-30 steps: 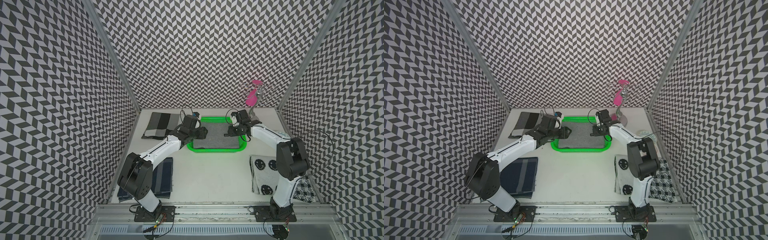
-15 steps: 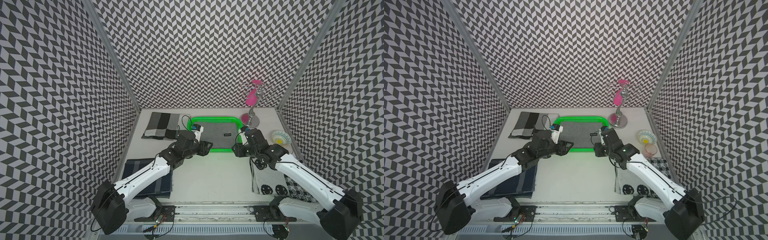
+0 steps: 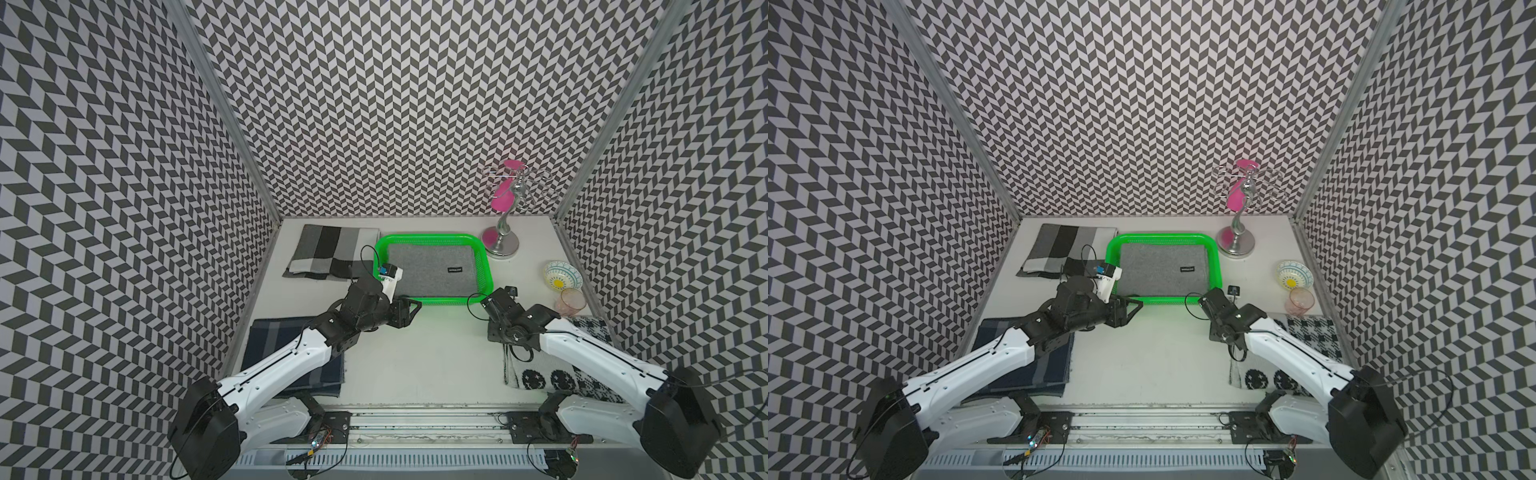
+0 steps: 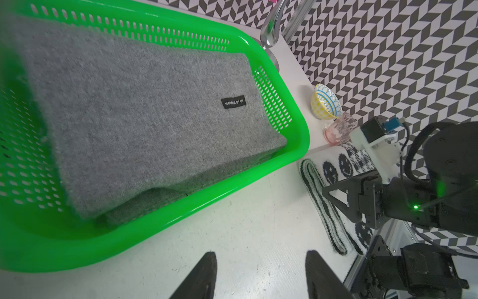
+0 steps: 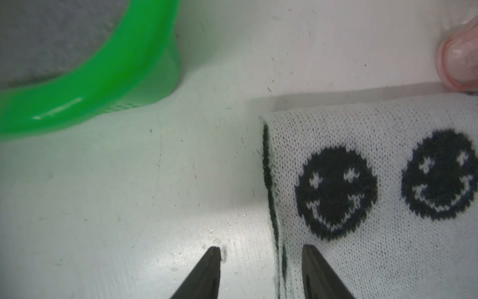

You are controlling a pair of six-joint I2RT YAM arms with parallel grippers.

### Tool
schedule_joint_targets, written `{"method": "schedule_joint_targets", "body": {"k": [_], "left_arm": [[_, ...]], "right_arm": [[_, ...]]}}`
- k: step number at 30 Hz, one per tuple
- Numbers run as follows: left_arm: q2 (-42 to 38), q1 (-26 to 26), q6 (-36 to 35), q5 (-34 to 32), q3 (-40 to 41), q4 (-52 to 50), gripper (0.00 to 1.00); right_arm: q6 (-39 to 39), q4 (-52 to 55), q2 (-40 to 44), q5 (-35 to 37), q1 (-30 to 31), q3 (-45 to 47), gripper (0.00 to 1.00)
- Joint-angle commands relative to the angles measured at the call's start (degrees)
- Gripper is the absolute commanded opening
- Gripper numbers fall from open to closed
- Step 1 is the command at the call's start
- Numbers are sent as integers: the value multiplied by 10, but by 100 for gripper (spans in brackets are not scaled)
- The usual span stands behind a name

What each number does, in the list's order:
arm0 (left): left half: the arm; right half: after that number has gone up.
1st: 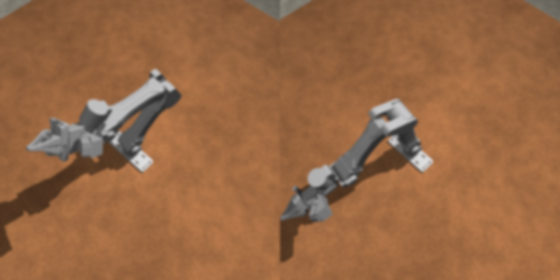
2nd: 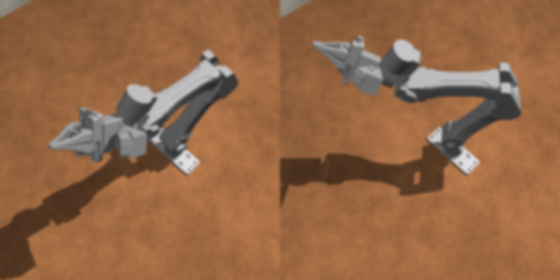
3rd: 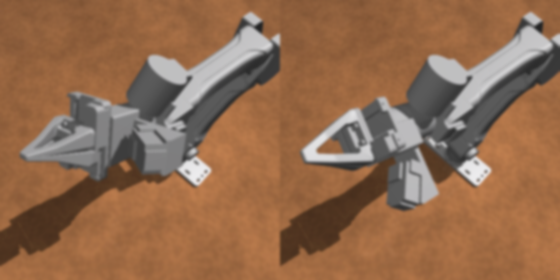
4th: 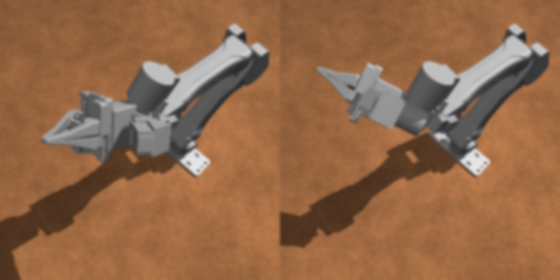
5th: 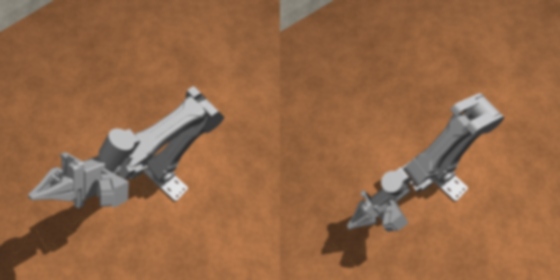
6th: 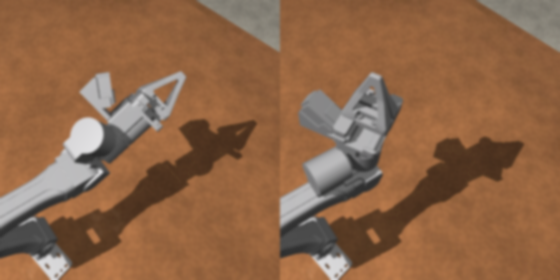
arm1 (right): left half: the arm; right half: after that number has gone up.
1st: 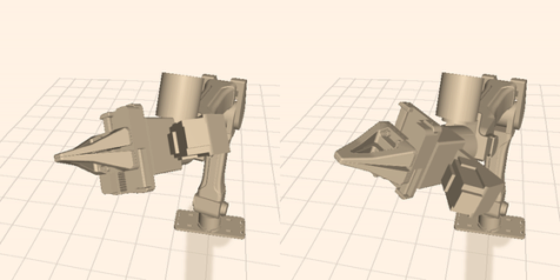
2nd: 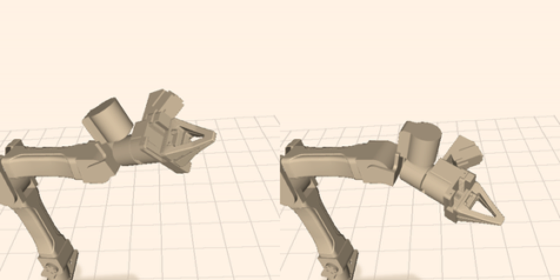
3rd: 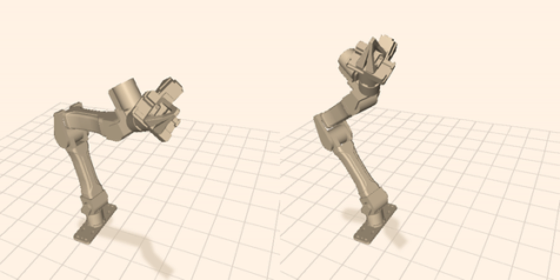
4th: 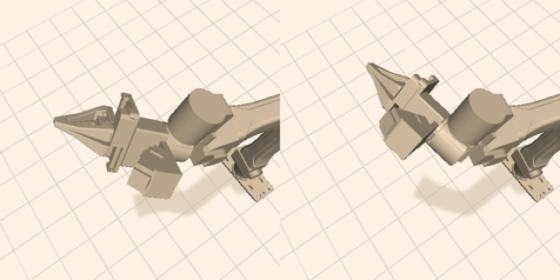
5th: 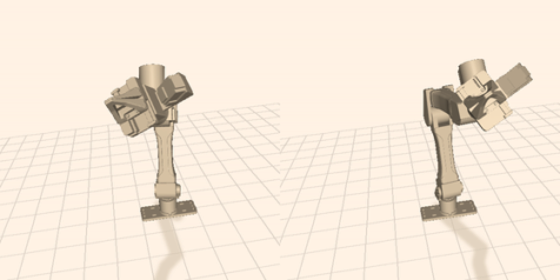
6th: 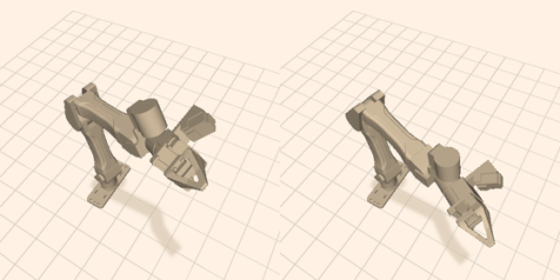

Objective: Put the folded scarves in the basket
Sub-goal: Move the scarf to the center of the board.

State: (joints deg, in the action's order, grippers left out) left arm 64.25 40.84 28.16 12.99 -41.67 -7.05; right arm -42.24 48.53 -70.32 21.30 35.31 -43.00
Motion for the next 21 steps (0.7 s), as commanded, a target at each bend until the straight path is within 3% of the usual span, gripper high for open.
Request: {"method": "schedule_joint_targets", "body": {"k": [1,8,14,21], "left_arm": [[-11,0,-8,19,9,22,58],[-16,-1,-17,25,11,18,59],[-10,-3,-16,33,21,22,59],[-45,-2,14,42,72,42,58]], "right_arm": [[-40,18,-33,45,7,-9,54],[-44,26,-85,70,0,-17,49],[-16,-1,-107,47,-1,-13,12],[-30,-36,-135,2,74,-28,9]]}}
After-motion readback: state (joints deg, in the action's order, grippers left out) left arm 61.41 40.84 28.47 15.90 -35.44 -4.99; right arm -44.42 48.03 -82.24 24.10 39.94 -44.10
